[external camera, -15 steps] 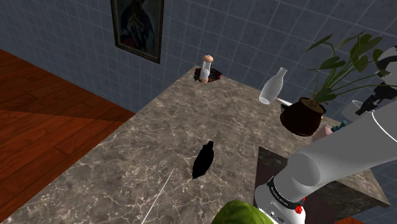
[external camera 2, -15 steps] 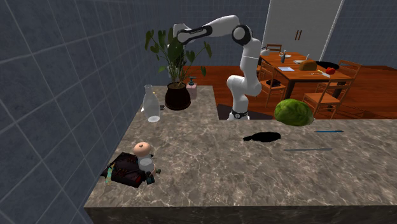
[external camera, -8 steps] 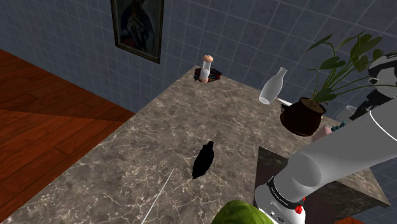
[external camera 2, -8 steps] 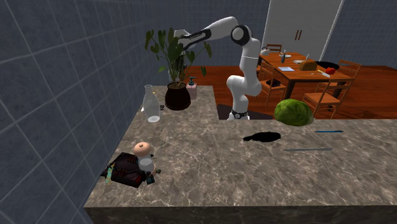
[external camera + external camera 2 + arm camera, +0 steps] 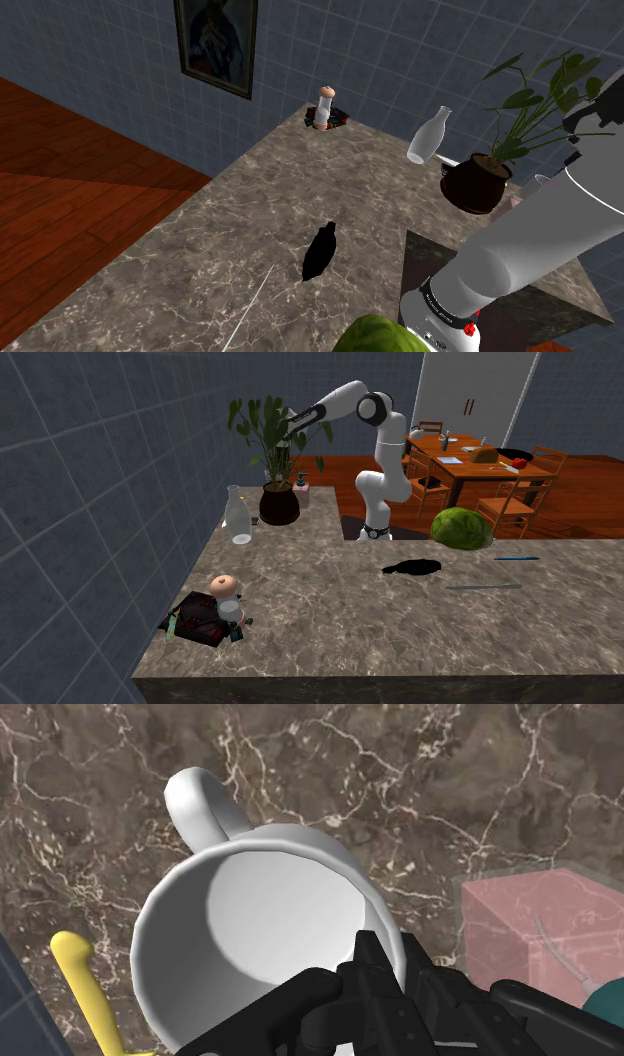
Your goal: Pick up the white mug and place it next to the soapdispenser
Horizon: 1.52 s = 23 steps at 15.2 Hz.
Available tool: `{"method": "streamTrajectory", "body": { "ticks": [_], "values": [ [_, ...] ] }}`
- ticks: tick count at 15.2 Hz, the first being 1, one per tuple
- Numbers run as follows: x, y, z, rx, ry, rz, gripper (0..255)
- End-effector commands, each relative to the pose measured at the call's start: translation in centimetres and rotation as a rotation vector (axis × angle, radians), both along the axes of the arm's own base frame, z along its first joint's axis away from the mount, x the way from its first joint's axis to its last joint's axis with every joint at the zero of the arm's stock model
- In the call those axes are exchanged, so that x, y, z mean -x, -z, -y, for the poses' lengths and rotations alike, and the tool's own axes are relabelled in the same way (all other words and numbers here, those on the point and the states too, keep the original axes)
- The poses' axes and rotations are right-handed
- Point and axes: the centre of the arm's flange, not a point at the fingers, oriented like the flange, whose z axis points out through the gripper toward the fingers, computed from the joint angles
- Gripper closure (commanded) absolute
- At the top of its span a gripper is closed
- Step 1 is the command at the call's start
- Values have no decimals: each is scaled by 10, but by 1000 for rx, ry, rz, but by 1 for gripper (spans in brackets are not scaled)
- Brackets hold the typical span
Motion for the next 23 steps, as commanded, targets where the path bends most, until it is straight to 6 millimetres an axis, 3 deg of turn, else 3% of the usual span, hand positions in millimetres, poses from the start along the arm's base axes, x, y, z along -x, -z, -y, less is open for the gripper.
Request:
{"method": "streamTrajectory", "body": {
  "ticks": [1, 13, 21, 22, 23],
  "values": [
    [1, 10, 0, 2, 1, 1, 255],
    [1, 74, 0, 2, 1, 1, 255],
    [1, 74, 0, 2, 1, 1, 255],
    [1, 75, 0, 2, 1, 1, 0],
    [1, 74, 0, 2, 1, 1, 0]
  ]
}}
